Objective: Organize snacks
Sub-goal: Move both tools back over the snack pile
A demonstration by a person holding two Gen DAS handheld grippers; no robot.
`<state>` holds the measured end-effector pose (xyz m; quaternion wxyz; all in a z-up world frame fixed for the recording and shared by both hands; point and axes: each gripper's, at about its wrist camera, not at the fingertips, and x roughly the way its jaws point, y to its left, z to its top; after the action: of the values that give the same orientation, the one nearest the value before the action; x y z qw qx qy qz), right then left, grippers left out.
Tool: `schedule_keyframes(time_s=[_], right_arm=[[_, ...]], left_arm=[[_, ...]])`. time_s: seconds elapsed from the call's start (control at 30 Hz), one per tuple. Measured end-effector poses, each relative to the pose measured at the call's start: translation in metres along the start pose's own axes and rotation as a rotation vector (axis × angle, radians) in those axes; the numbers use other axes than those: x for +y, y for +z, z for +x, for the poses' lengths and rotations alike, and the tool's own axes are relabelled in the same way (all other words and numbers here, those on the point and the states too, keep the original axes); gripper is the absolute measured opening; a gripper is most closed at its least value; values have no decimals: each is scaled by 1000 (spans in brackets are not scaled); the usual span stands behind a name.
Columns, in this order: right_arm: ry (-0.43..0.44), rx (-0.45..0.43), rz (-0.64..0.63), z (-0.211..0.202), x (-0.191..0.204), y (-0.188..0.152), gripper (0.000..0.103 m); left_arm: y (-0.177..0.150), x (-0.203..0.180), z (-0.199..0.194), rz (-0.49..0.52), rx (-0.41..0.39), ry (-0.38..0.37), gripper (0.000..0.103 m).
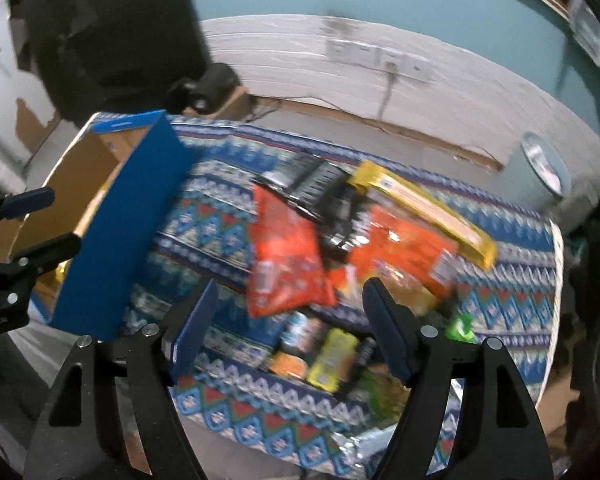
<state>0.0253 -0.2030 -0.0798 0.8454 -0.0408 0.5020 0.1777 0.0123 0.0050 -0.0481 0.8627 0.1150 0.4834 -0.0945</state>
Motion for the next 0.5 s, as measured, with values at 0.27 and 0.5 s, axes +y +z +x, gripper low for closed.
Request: schedule_keyframes(time_s=[0.27,0.5], right_arm=[[-60,17,108,-5,-52,-24,75],[-100,56,168,3,-82,-43,75]], left_arm=[[7,-49,23,102,31,-30,73],[5,-69,52,123,81,-41,73]])
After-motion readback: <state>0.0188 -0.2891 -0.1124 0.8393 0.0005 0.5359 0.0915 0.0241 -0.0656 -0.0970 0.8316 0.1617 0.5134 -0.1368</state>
